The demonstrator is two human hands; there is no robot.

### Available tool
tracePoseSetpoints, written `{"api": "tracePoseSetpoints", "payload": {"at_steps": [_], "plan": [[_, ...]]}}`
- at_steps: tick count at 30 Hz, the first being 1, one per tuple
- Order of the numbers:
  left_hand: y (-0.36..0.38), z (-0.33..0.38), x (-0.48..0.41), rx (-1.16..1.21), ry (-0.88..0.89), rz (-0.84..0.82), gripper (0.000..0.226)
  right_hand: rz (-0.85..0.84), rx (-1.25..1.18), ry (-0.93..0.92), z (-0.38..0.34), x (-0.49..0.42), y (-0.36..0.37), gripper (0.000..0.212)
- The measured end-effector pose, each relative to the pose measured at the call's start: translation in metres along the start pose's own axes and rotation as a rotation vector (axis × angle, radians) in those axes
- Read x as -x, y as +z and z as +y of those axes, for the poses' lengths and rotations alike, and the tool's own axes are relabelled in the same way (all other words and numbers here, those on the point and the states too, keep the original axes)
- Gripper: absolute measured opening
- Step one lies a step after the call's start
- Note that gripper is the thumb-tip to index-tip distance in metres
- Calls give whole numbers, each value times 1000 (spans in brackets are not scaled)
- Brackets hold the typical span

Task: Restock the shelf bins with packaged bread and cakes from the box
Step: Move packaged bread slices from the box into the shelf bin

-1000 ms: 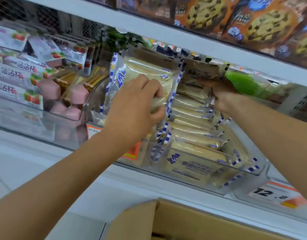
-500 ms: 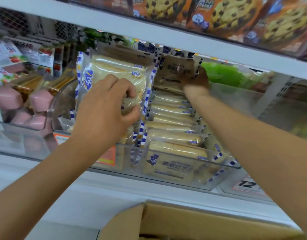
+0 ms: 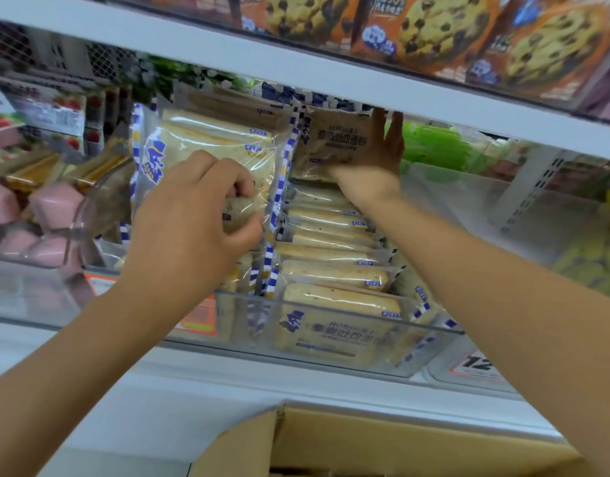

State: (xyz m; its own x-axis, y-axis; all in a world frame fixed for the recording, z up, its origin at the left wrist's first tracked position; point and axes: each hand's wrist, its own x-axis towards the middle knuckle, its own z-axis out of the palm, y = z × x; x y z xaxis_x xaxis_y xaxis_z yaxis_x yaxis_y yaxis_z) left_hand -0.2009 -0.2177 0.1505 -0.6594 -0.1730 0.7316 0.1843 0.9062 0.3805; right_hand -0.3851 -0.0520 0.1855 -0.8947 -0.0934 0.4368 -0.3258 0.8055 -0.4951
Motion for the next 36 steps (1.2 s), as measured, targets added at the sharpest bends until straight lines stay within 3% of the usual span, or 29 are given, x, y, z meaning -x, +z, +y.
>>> {"api": "tracePoseSetpoints", "payload": {"at_steps": [3, 7, 13, 22, 26, 29, 32, 36], "plan": [[-1, 1, 0, 3, -3, -11, 20, -76, 113, -142, 0, 6, 2, 102], [-1, 1, 0, -1, -5, -12, 20, -74, 99, -149, 2, 4, 6, 98], [-1, 2, 1, -3, -20, -18, 20, 52, 495, -283, 7, 0, 11, 94], [0, 1, 0, -16, 11, -16, 19, -22, 364, -283, 8, 11, 2, 97], [-2, 1, 0, -18, 26, -37, 19, -77, 328, -322, 3, 36, -14, 81], [-8, 7, 9, 15, -35, -96, 17, -147, 235, -321, -4, 65, -34, 58], [-16, 22, 26, 94, -119, -113, 11, -108, 105, -374, -5, 101, -57, 26], [-32, 59, 51, 157, -208, -191, 15, -75, 9, -402, 3, 159, -91, 14]]}}
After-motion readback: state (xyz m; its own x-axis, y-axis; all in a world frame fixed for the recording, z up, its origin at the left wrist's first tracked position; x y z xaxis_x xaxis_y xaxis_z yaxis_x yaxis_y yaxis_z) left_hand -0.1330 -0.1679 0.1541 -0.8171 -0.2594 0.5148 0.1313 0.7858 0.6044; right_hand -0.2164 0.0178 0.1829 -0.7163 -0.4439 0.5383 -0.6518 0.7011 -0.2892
